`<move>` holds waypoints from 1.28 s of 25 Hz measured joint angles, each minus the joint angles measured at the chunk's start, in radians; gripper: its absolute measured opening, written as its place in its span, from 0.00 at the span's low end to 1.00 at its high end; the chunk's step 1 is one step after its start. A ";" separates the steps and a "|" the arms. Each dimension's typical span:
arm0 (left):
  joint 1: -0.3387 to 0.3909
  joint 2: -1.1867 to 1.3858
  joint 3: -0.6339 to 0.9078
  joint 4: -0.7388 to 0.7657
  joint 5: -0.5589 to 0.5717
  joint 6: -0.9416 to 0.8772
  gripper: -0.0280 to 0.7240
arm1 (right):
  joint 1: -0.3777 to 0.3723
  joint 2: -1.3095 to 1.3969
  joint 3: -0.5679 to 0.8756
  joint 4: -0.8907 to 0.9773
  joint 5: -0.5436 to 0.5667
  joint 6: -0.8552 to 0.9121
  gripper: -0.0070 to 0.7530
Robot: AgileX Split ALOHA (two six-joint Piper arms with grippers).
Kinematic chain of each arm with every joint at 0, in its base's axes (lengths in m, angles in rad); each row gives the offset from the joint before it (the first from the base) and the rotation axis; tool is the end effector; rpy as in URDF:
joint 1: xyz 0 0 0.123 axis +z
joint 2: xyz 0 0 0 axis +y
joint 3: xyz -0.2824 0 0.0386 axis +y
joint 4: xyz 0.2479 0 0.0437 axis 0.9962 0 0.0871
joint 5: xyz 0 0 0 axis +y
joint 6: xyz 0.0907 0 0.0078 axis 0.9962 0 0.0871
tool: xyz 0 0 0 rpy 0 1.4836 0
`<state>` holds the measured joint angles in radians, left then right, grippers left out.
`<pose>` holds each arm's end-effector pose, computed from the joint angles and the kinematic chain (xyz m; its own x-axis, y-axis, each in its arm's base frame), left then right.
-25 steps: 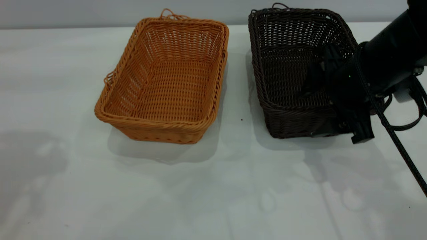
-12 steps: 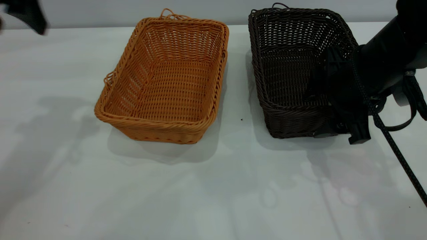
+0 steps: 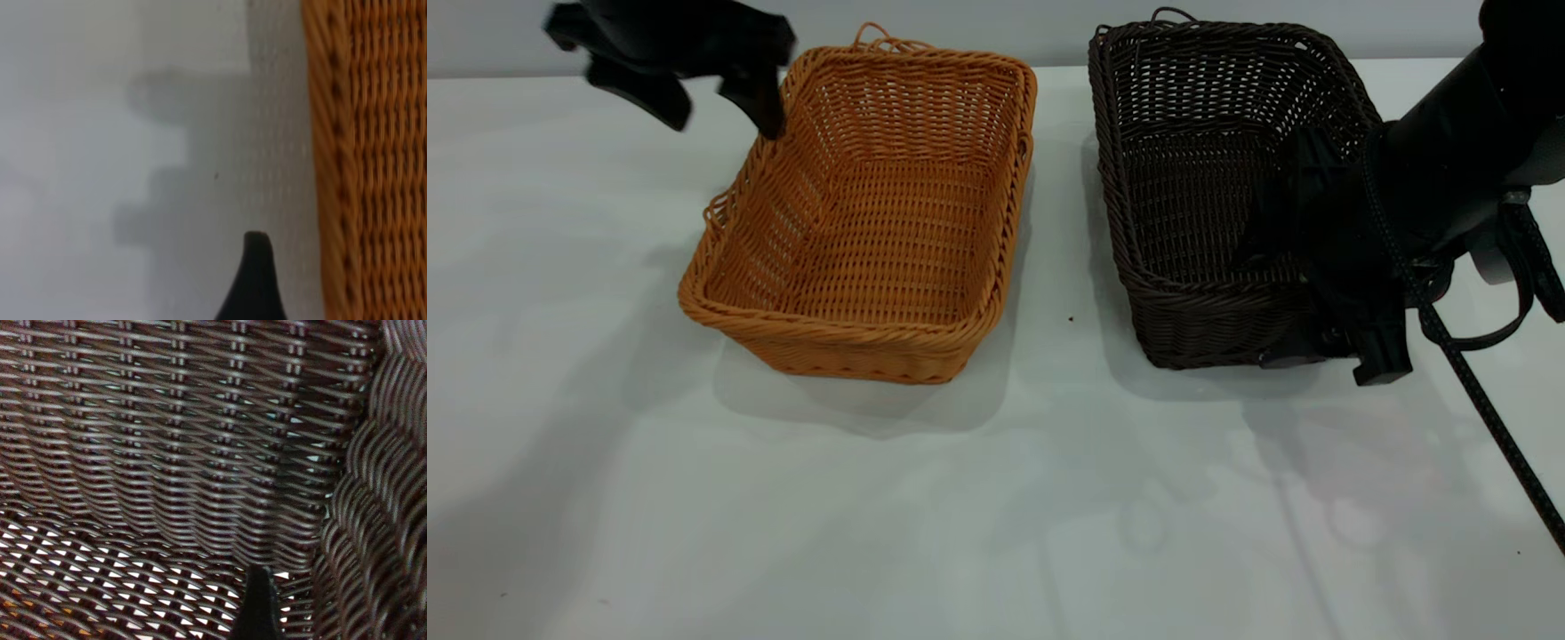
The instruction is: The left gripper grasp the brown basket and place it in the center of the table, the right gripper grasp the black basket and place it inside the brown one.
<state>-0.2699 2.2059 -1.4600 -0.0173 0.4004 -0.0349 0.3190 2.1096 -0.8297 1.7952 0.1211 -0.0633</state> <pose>0.4382 -0.1219 0.1119 -0.8529 0.1833 -0.4888 0.2268 0.9735 -0.0308 0.3068 0.1127 0.0376 -0.2095 0.9628 0.1707 0.9187 0.1340 0.3714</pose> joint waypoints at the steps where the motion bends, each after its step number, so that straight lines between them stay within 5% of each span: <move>1: -0.002 0.018 -0.018 0.000 0.002 0.000 0.80 | 0.000 0.000 0.000 0.000 0.000 -0.001 0.71; 9: -0.003 0.125 -0.056 0.000 -0.015 -0.006 0.79 | 0.000 0.000 -0.001 0.000 -0.009 -0.009 0.71; 13: -0.003 0.149 -0.056 0.000 -0.040 -0.031 0.69 | 0.000 0.000 -0.001 0.000 -0.019 -0.012 0.66; 22: -0.003 0.155 -0.057 -0.001 -0.046 -0.053 0.22 | 0.000 0.000 -0.001 0.000 -0.031 -0.012 0.23; 25: -0.003 0.155 -0.057 -0.005 -0.048 -0.056 0.17 | -0.003 0.000 -0.001 0.006 -0.029 0.000 0.12; 32: -0.003 0.155 -0.059 -0.011 -0.027 -0.035 0.15 | -0.068 -0.075 0.001 0.000 -0.015 -0.024 0.11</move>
<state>-0.2730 2.3607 -1.5185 -0.0280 0.3731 -0.0702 0.2512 2.0344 -0.8287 1.7948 0.1061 -0.0868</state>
